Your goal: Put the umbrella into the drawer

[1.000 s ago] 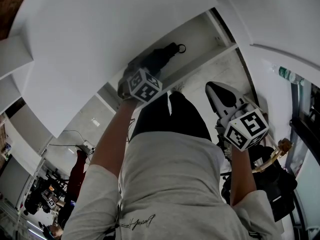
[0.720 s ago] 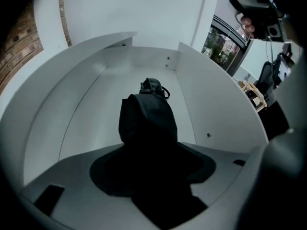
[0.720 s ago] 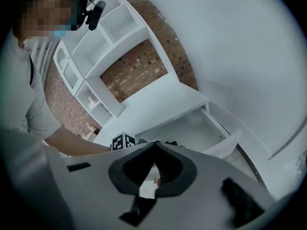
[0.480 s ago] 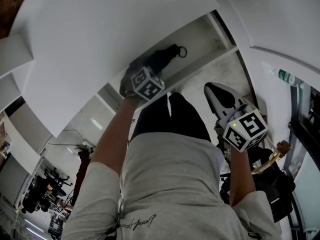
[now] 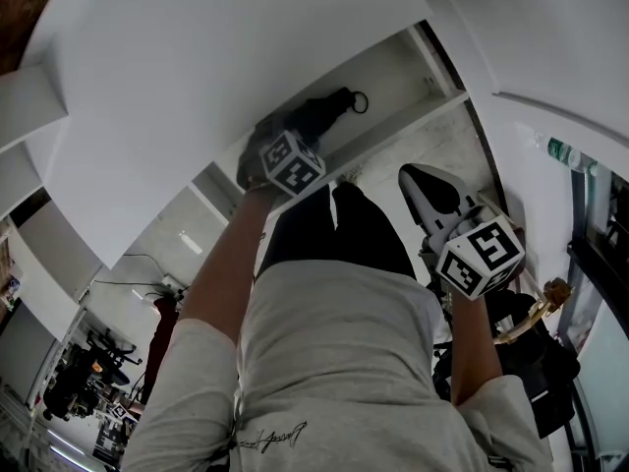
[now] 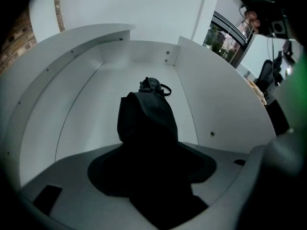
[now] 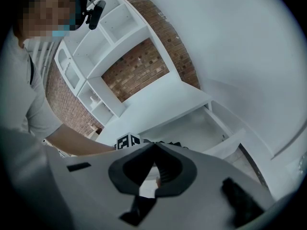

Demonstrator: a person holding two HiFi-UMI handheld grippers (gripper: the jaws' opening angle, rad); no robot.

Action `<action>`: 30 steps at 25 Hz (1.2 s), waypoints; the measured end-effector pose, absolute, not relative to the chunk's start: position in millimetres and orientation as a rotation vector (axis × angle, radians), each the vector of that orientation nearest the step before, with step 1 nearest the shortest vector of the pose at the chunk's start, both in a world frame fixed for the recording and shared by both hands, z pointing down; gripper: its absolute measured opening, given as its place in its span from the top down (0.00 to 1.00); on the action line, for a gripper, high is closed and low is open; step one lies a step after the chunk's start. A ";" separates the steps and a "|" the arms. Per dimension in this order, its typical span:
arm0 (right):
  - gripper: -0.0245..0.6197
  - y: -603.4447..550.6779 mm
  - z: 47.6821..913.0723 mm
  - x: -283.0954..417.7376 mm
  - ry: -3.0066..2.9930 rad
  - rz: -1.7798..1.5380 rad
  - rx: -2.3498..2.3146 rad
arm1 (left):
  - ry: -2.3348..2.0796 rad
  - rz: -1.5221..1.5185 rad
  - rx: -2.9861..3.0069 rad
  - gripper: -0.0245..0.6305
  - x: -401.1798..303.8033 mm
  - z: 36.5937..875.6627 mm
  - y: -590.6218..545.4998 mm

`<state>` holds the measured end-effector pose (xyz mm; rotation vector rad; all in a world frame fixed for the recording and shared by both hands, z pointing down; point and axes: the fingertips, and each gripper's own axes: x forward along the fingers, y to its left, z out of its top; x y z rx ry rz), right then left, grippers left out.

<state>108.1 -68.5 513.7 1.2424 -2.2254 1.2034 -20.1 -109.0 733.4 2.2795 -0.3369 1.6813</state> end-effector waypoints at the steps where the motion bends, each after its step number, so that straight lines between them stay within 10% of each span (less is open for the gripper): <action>1: 0.92 -67.2 513.9 108.6 -2.223 1.204 1.242 | -0.335 1.682 2.280 0.52 -20.2 733.6 -108.7; 30: 0.92 -66.5 493.4 104.2 -2.264 1.154 1.243 | -0.349 1.660 2.320 0.45 -23.7 704.8 -110.6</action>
